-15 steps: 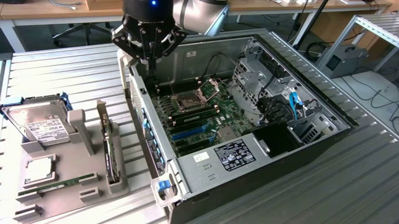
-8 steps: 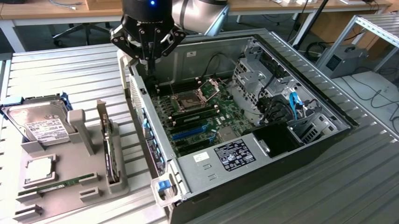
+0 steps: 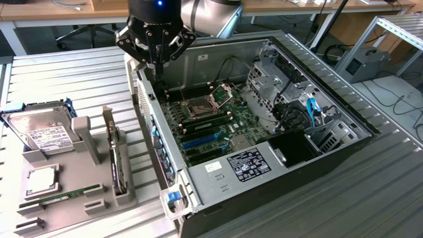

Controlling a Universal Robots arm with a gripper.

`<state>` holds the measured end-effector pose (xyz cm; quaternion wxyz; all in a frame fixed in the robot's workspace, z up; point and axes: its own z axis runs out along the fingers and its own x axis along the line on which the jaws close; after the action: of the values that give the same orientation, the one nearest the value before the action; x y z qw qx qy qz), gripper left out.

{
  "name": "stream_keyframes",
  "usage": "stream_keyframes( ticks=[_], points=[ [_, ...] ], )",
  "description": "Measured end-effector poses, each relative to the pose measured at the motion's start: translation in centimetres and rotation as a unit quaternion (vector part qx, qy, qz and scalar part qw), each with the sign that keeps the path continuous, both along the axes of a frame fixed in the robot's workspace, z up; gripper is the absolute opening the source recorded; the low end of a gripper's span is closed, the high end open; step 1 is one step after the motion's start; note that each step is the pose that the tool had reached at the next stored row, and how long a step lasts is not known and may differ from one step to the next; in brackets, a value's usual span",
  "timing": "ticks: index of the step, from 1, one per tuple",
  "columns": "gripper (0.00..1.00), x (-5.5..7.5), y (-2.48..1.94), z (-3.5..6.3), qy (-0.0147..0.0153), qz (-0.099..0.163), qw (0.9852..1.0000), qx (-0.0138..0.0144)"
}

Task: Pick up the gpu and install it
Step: 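Reach for the gpu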

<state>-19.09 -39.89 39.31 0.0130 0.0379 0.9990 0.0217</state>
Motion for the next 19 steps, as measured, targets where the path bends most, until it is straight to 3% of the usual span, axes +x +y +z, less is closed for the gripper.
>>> stream_keyframes(
  ticks=[19],
  points=[
    [0.11, -0.54, 0.00, -0.01, 0.0000, 0.000, 1.0000, 0.0000]
  ],
)
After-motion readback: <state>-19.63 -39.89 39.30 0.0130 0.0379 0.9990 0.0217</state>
